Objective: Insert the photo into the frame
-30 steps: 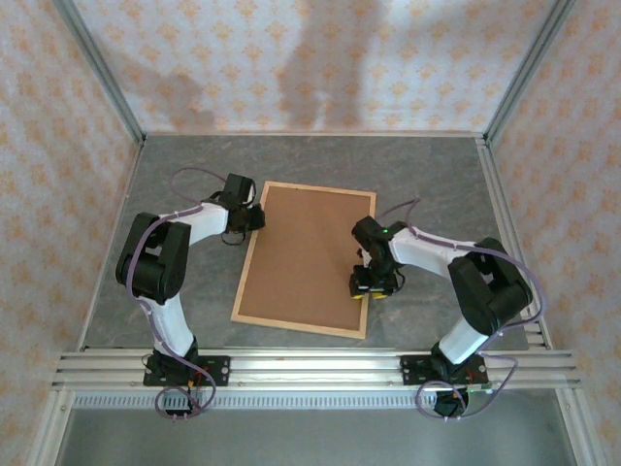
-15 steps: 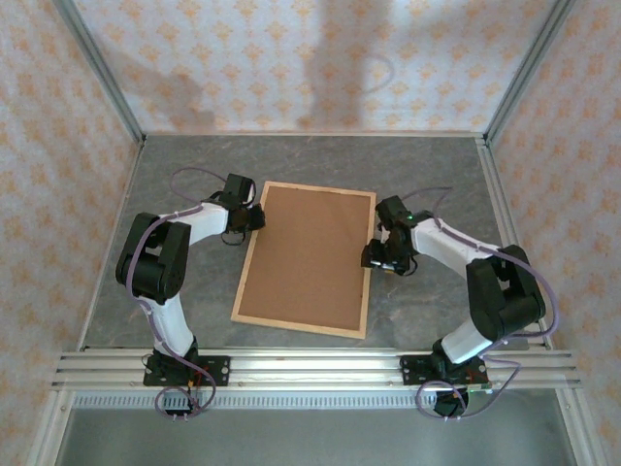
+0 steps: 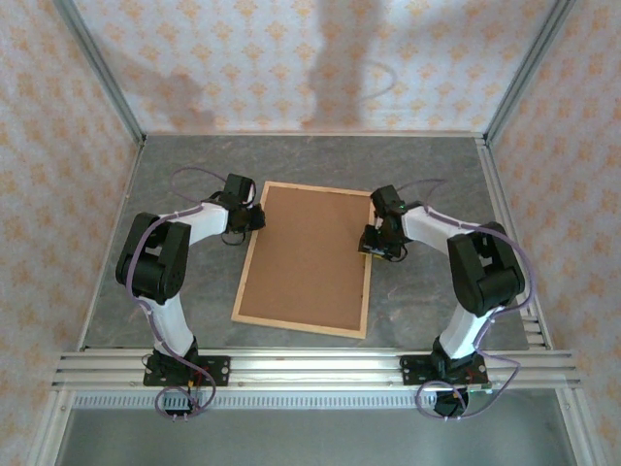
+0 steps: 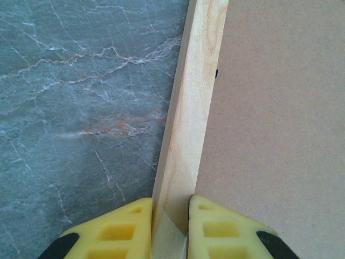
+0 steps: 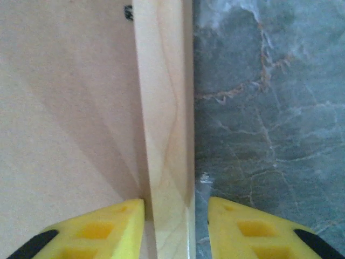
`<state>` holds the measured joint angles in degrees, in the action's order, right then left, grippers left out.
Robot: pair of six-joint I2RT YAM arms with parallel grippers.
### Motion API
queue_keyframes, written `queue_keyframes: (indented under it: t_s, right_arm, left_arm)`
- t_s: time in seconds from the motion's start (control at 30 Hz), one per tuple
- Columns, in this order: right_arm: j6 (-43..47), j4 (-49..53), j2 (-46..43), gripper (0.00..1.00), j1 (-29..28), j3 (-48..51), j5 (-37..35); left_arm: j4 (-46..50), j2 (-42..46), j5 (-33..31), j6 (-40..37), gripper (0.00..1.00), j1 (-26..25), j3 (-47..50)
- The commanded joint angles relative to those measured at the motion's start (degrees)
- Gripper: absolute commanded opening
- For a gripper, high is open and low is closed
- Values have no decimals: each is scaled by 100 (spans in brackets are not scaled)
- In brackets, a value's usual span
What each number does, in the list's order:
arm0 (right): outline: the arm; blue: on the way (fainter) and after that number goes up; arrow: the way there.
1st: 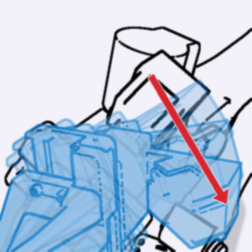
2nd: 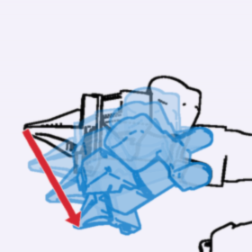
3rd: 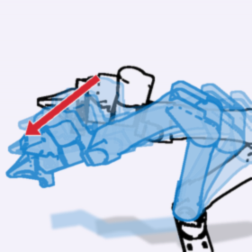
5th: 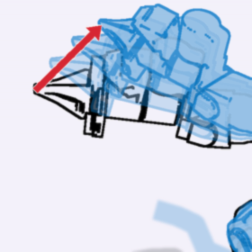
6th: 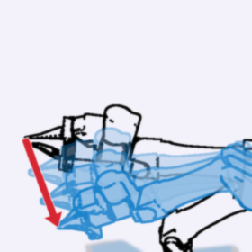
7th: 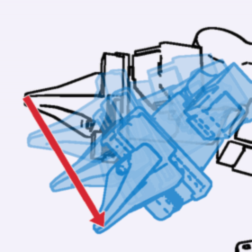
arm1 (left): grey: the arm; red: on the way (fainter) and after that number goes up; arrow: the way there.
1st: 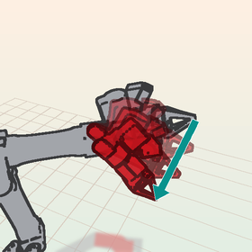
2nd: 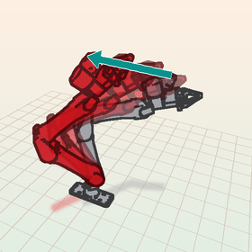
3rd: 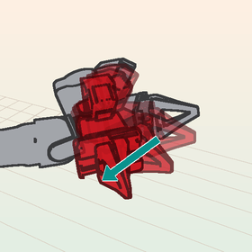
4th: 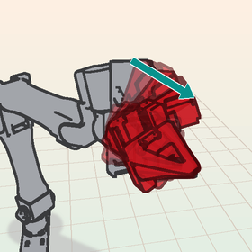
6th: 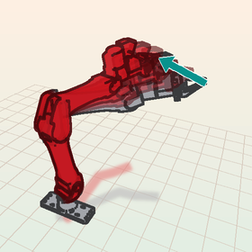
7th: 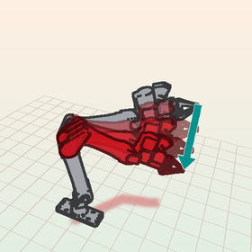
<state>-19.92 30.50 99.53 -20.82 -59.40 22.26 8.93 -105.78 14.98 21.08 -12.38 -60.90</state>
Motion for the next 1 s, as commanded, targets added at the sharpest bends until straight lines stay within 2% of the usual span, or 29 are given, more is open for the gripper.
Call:
queue_keyframes:
  t_s: [0.0, 0.23, 0.4, 0.5, 0.57, 0.8, 0.97]
  right_arm:
    - [103, -18, 143, 30, 17, -134, -325]
    - [369, 215, 286, 18, 64, -298, -624]
    - [459, 307, 379, 16, 64, -397, -653]
    - [472, 316, 375, 16, 62, -406, -671]
    - [503, 329, 390, 16, 62, -430, -671]
    - [591, 378, 437, 16, 73, -519, -662]
    - [650, 390, 515, 16, 73, -590, -629]
  left_arm:
    - [544, -62, 136, 96, 17, -141, 231]
    - [584, 197, 41, 106, 23, -137, 272]
    - [712, 431, -220, 158, 42, -139, 151]
    - [817, 507, -421, 134, 47, -129, -16]
    - [958, 435, -496, 107, 47, -107, -239]
    - [1263, -26, -763, -23, 34, 11, -950]
    - [1589, -561, -830, -190, 30, 31, -1557]
